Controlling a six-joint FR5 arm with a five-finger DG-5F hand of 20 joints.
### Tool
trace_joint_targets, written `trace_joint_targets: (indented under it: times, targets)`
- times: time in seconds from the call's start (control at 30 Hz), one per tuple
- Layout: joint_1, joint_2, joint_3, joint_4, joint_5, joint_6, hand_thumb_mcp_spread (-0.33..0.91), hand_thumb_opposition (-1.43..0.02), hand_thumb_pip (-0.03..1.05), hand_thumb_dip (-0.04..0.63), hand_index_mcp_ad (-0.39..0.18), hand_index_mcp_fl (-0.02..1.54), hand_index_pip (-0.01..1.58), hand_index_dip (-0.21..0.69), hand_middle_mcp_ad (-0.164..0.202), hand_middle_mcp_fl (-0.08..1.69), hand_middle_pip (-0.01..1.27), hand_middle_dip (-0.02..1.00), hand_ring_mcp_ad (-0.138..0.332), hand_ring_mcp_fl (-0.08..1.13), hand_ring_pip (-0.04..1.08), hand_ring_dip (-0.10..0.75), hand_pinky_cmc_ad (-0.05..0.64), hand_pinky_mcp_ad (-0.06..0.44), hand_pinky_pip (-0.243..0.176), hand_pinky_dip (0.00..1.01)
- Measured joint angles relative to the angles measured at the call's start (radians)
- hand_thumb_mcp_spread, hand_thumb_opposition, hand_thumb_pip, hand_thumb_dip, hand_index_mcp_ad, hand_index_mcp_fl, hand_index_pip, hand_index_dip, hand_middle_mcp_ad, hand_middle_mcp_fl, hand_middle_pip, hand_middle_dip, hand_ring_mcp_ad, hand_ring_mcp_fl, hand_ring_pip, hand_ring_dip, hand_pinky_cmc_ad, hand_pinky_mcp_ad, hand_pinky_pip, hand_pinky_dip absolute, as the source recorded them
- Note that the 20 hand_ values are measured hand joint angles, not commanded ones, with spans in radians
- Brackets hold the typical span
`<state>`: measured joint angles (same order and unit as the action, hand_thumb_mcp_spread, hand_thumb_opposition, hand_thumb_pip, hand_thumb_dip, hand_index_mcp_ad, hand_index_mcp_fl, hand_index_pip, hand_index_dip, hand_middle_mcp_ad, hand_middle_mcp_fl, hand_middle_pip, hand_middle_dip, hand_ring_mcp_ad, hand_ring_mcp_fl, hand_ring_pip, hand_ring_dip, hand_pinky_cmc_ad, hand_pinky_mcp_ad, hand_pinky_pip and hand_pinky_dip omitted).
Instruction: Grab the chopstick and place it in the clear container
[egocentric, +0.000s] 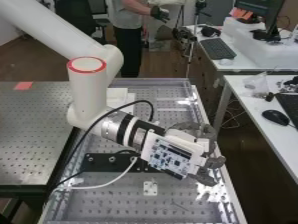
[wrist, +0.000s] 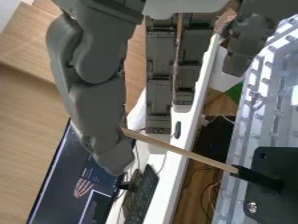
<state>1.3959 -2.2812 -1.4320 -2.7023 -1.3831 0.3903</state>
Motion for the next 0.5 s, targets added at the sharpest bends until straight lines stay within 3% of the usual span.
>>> trace_joint_targets:
  times: [0.5]
  targets:
    - [-0.006, 0.0, 0.013, -0.009, -0.004, -0.03, 0.72, -0.99, 0.38, 0.293, -0.372, 1.0, 0.75, 0.323, 0.037, 1.06, 0.26, 0.75, 0.019, 0.56, 0.12, 0.506, 0.353, 0.311, -0.003, 0.17]
